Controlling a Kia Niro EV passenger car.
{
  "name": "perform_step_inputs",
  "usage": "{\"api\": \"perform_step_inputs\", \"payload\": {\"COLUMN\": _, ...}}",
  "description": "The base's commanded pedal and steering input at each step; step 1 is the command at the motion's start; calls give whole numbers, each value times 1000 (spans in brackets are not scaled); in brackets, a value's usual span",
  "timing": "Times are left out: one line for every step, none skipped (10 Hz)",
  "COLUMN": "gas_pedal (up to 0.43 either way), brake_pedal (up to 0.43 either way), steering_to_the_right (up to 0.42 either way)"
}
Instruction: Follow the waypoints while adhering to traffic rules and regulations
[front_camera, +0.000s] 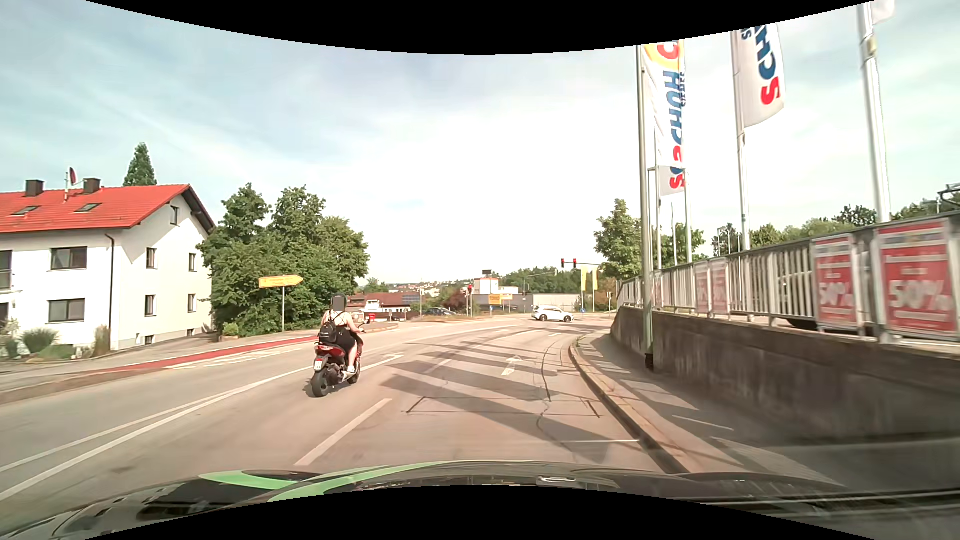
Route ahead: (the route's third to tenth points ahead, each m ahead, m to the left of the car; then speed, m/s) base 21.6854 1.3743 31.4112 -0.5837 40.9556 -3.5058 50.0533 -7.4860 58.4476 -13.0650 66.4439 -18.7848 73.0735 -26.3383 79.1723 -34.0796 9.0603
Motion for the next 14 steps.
{"api": "perform_step_inputs", "payload": {"gas_pedal": 0, "brake_pedal": 0, "steering_to_the_right": 32}}
{"api": "perform_step_inputs", "payload": {"gas_pedal": 0, "brake_pedal": 30, "steering_to_the_right": 31}}
{"api": "perform_step_inputs", "payload": {"gas_pedal": 0, "brake_pedal": 61, "steering_to_the_right": 33}}
{"api": "perform_step_inputs", "payload": {"gas_pedal": 0, "brake_pedal": 79, "steering_to_the_right": 38}}
{"api": "perform_step_inputs", "payload": {"gas_pedal": 0, "brake_pedal": 98, "steering_to_the_right": 41}}
{"api": "perform_step_inputs", "payload": {"gas_pedal": 0, "brake_pedal": 98, "steering_to_the_right": 41}}
{"api": "perform_step_inputs", "payload": {"gas_pedal": 0, "brake_pedal": 98, "steering_to_the_right": 41}}
{"api": "perform_step_inputs", "payload": {"gas_pedal": 0, "brake_pedal": 104, "steering_to_the_right": 41}}
{"api": "perform_step_inputs", "payload": {"gas_pedal": 0, "brake_pedal": 104, "steering_to_the_right": 41}}
{"api": "perform_step_inputs", "payload": {"gas_pedal": 0, "brake_pedal": 110, "steering_to_the_right": 41}}
{"api": "perform_step_inputs", "payload": {"gas_pedal": 0, "brake_pedal": 122, "steering_to_the_right": 41}}
{"api": "perform_step_inputs", "payload": {"gas_pedal": 0, "brake_pedal": 140, "steering_to_the_right": 41}}
{"api": "perform_step_inputs", "payload": {"gas_pedal": 0, "brake_pedal": 152, "steering_to_the_right": 41}}
{"api": "perform_step_inputs", "payload": {"gas_pedal": 0, "brake_pedal": 159, "steering_to_the_right": 41}}
